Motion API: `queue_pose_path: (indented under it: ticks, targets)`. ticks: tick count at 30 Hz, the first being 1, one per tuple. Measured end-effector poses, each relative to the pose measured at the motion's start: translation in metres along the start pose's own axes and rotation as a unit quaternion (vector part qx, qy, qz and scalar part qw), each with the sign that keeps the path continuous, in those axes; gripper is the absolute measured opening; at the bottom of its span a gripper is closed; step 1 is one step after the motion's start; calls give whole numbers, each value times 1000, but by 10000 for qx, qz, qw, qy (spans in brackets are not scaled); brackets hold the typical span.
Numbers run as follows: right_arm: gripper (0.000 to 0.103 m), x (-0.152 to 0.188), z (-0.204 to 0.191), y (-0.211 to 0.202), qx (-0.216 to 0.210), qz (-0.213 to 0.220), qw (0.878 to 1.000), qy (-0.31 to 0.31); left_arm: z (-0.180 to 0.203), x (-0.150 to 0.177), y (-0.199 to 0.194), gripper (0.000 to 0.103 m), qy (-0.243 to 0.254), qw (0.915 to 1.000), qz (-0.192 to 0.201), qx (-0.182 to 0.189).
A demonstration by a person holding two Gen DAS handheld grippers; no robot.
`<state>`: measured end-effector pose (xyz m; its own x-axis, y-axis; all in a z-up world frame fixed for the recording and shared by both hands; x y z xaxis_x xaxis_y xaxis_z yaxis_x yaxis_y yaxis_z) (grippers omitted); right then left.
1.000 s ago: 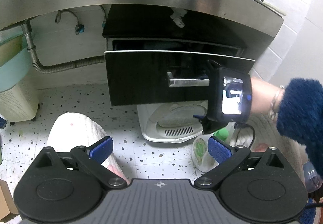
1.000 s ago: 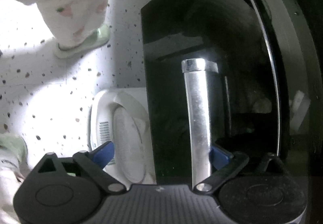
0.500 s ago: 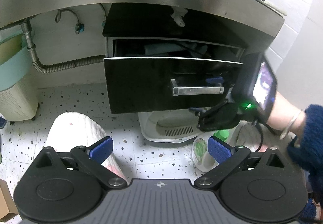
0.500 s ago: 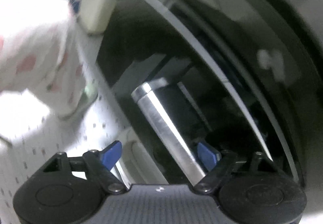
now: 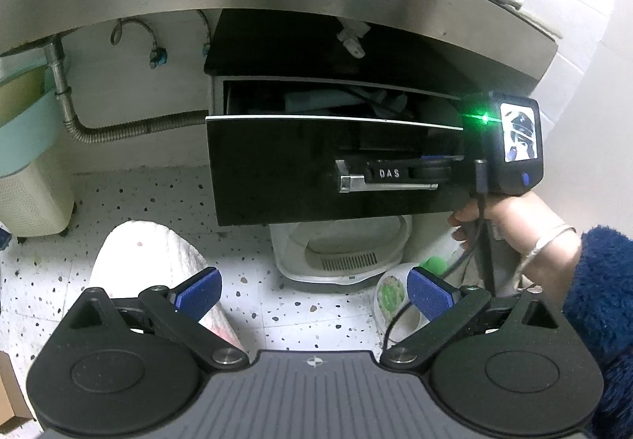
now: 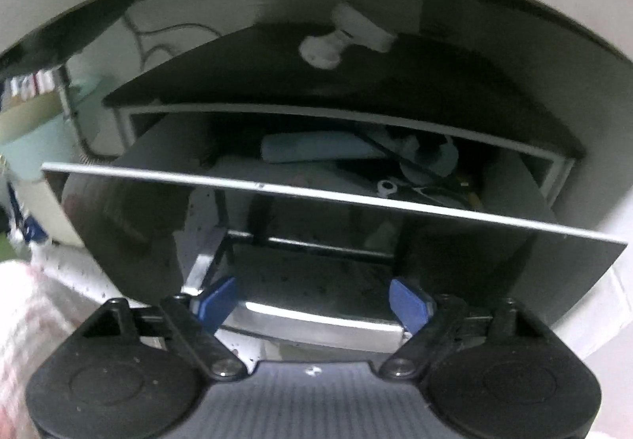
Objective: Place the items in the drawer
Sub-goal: 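Pull the black drawer open with the right gripper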
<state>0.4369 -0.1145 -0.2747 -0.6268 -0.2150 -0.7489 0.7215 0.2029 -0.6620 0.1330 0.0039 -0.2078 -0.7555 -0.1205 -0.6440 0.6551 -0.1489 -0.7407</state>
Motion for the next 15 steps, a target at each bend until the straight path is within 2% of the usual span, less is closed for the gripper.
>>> queue_pose_path:
  ticks: [5,15]
  targets:
    - [87,5,4,16,61,-172,9987,469,1,0,0,101,3,10000,16,15]
    - [98,3,-5,21,428,-141,9979,465,0,0,0,101,-61,10000,22,26]
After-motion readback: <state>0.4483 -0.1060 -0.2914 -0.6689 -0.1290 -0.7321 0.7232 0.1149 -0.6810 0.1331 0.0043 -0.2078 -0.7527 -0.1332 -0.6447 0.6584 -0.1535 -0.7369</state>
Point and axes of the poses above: each gripper's, at about its wrist camera, not at the fingertips, and y roughly the way its jaws point, z to its right, x to its underside, the point moved 9 cm from there along y, roughly the way its jaws point, and after that the axes turned 2 degrees about -y, right-handed, at the moved point
